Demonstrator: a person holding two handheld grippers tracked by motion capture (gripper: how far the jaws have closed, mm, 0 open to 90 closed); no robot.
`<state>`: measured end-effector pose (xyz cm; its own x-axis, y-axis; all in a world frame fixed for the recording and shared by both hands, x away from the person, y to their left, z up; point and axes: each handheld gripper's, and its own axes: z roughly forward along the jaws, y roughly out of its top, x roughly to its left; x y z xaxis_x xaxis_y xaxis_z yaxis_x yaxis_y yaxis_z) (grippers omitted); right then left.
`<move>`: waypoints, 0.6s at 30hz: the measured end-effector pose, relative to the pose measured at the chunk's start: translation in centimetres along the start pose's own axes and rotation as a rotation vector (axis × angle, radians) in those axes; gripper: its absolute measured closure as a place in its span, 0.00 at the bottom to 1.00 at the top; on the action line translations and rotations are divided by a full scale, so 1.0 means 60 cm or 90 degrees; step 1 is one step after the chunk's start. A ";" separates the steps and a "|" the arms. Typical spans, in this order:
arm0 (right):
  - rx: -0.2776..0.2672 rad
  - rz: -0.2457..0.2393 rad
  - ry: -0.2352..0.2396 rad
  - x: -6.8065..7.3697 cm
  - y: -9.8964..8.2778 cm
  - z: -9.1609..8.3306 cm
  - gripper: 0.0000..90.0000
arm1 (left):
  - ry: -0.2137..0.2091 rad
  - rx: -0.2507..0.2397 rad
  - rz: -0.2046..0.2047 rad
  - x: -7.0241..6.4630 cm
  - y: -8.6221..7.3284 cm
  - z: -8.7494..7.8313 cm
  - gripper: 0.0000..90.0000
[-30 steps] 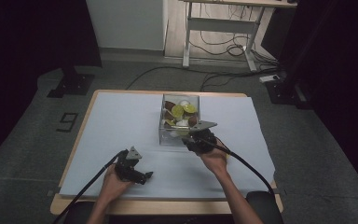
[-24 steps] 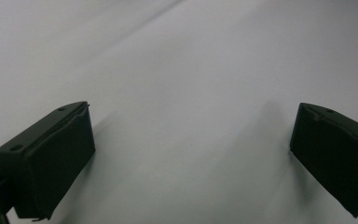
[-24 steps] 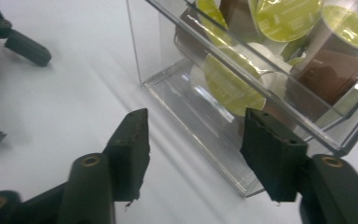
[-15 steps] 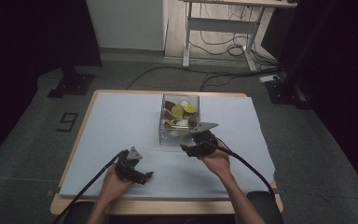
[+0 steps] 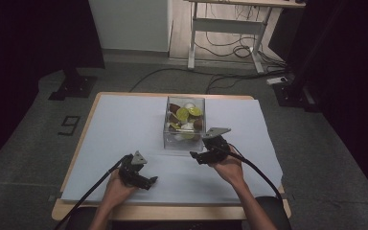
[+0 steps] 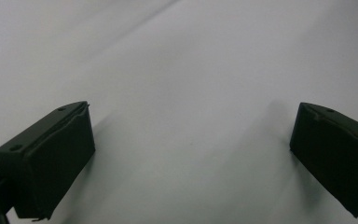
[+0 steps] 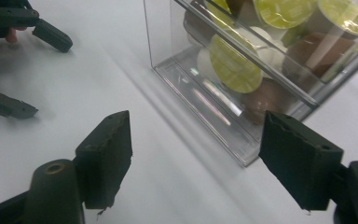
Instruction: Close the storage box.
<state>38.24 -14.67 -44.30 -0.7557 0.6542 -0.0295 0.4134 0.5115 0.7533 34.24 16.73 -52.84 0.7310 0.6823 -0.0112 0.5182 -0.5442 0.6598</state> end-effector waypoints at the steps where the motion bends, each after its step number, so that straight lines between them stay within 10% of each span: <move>1: -0.001 0.001 -0.001 -0.001 -0.001 -0.002 0.27 | 0.000 0.000 0.000 0.000 0.000 0.000 0.00; 18: -0.005 0.012 -0.047 -0.028 -0.020 -0.037 0.16 | 0.000 0.000 0.000 0.000 0.000 0.000 0.00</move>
<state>37.89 -17.58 -43.69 -0.7079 0.7034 -0.0636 0.4235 0.4948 0.7588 34.24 16.73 -52.85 0.7308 0.6825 -0.0118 0.5184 -0.5437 0.6601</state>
